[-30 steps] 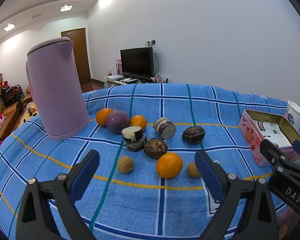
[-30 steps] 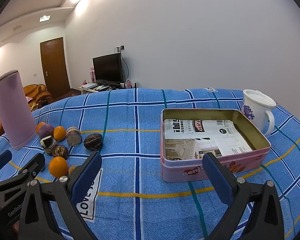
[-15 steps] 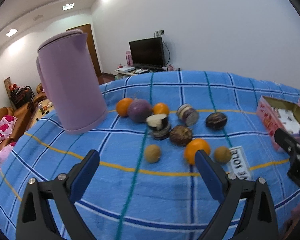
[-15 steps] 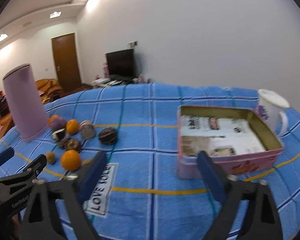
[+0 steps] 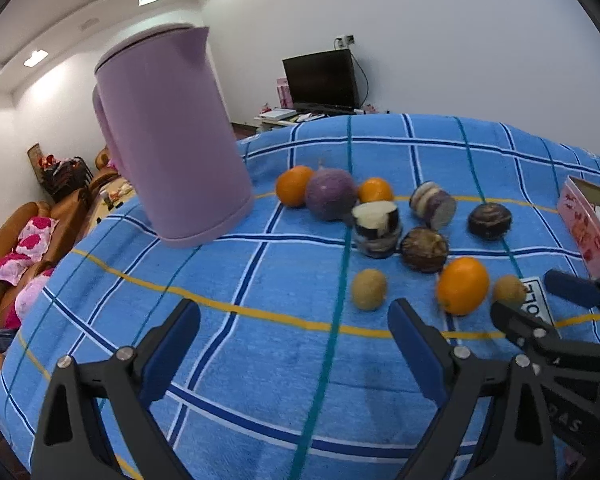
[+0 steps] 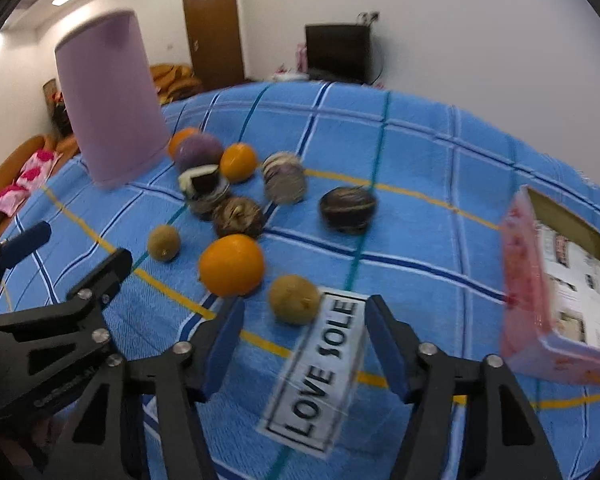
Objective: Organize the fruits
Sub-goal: 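Grasp the small brown round fruit with the right tool while the left tool grasps an orange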
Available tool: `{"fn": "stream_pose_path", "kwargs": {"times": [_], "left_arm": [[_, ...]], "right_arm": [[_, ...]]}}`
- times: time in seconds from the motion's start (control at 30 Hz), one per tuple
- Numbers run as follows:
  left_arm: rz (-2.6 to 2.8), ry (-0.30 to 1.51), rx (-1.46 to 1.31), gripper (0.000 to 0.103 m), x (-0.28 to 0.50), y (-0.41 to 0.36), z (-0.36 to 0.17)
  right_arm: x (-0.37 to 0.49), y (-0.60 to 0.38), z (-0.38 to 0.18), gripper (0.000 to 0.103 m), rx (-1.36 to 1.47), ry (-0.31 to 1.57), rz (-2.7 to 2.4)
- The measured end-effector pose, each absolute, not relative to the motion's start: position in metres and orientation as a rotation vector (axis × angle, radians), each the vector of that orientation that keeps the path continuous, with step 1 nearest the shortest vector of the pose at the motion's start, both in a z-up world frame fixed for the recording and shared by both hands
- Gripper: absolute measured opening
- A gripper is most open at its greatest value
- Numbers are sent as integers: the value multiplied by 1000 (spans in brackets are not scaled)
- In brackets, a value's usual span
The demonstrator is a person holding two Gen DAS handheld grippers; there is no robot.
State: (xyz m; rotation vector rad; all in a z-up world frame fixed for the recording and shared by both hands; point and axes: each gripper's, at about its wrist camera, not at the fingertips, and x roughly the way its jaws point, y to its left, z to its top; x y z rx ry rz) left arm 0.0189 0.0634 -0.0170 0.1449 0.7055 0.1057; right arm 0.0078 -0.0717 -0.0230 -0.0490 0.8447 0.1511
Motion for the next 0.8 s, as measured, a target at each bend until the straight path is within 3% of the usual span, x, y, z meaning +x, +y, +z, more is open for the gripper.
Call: {"fn": "stream_pose_path", "kwargs": {"times": [0.07, 0.3, 0.57, 0.7, 0.8], "left_arm": [[103, 712, 135, 97, 20, 67, -17], [87, 727, 97, 97, 25, 80, -19], [-58, 765, 20, 95, 29, 66, -15], [-151, 787, 50, 88, 40, 32, -10], [-188, 815, 93, 75, 52, 9, -17]], "right_arm": [[13, -70, -27, 59, -49, 865, 164], [20, -62, -33, 30, -88, 881, 179], [-3, -95, -14, 30, 22, 787, 194], [-19, -117, 9, 30, 53, 664, 158], [-22, -129, 18, 31, 71, 606, 156]]}}
